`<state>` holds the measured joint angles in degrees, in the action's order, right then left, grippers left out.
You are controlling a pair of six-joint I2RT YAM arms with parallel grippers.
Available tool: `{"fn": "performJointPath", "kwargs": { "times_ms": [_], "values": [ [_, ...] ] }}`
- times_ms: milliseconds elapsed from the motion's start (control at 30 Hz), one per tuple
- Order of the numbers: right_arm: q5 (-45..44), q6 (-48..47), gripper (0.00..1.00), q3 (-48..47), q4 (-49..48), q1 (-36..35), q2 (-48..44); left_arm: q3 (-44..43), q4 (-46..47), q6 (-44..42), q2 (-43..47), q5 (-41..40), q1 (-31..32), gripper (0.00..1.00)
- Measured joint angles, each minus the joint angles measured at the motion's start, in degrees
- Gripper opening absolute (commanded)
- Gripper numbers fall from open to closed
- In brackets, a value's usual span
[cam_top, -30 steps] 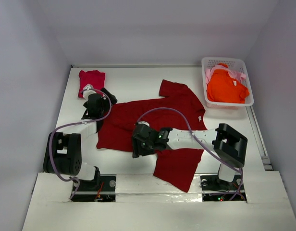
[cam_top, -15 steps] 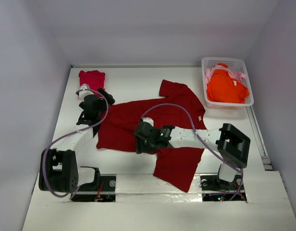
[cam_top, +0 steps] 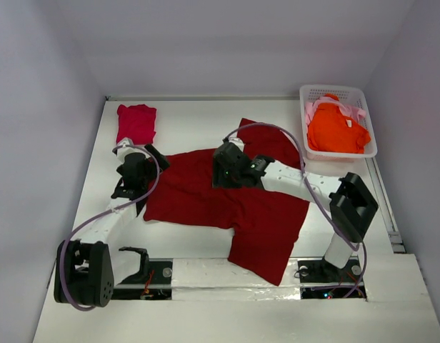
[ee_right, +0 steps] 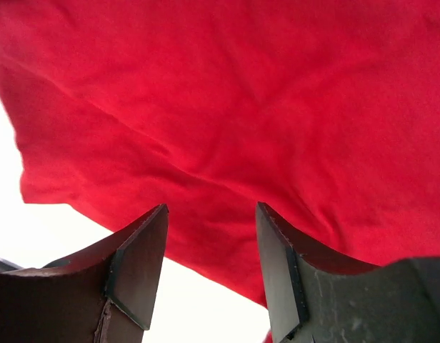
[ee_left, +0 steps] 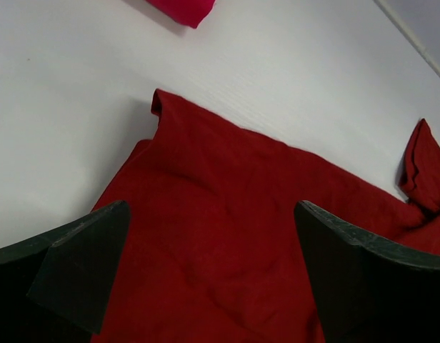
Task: Fold and stack the t-shirts
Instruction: Flatten the tshirt out
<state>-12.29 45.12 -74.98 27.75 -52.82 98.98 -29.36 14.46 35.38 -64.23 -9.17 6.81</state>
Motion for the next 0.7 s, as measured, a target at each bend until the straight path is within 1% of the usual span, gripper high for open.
{"fn": "performJointPath", "kwargs": {
  "times_ms": [167,333,500,700],
  "values": [
    [0.5,-2.3,0.58,-4.7,-0.9,1.1,4.1,1.6,-2.1,0.1,3.5,0.1,0.4,0.99],
    [2.5,-3.7,0.58,-5.1,-1.4,5.0,7.4,2.3,-3.8,0.0,6.7,0.1,0.5,0.99],
    [3.3,-4.7,0.58,-5.2,-1.7,8.6,7.9,3.4,-5.4,0.0,8.6,0.1,0.9,0.99],
    [4.3,-5.9,0.58,-7.5,-1.9,9.7,8.5,3.7,-6.4,0.7,9.2,0.5,1.0,0.99]
  ]
}}
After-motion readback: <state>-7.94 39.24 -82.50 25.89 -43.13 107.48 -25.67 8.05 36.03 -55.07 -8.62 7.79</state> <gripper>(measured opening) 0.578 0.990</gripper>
